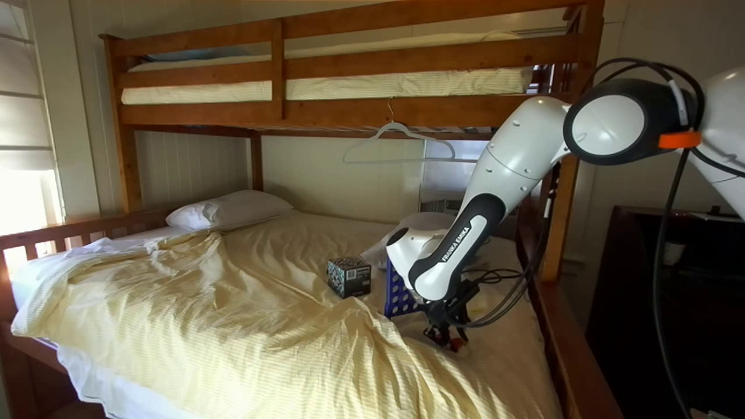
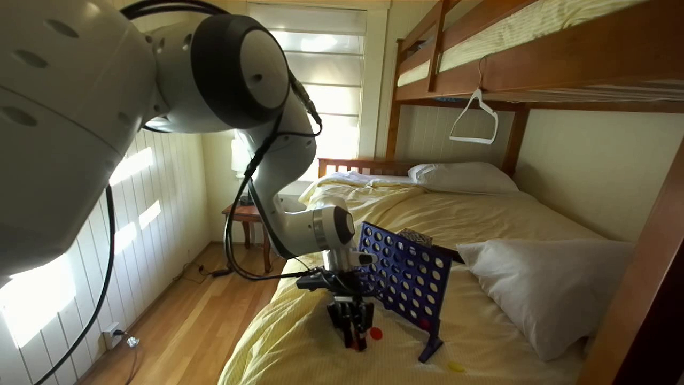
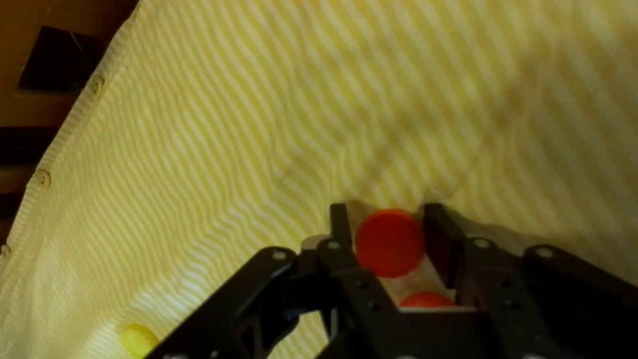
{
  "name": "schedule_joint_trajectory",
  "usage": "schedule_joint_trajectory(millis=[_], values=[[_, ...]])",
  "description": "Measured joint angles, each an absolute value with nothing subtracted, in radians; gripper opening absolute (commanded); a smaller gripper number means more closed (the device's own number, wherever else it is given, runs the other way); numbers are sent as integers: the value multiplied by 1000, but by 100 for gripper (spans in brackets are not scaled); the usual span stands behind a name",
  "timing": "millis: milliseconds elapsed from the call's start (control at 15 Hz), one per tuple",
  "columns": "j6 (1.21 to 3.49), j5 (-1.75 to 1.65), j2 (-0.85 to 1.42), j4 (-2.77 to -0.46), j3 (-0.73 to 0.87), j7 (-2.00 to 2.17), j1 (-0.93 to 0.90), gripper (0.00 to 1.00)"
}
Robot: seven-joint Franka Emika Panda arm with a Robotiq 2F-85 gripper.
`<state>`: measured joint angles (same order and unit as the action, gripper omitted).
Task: Put the orange circle inside the blue object
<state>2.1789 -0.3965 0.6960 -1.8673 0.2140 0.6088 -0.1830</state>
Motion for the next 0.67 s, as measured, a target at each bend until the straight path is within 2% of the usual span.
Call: schedule_joint_trajectory(millis=[67,133,267,333,400,467,667], values=[[2179,-397,696,-1867,214,609,-183,35],[2179,-398,697,-1867,214,609,-184,35],[2179,-399,697,-1867,214,609,-184,31],[2179,-400,697,-1867,215,609,-184,25],[2179,-401,697,-1867,215,609,-184,32],[2179,-401,698,-1867,215,609,-184,53],[2179,-402,699,-1867,217,609,-184,74]])
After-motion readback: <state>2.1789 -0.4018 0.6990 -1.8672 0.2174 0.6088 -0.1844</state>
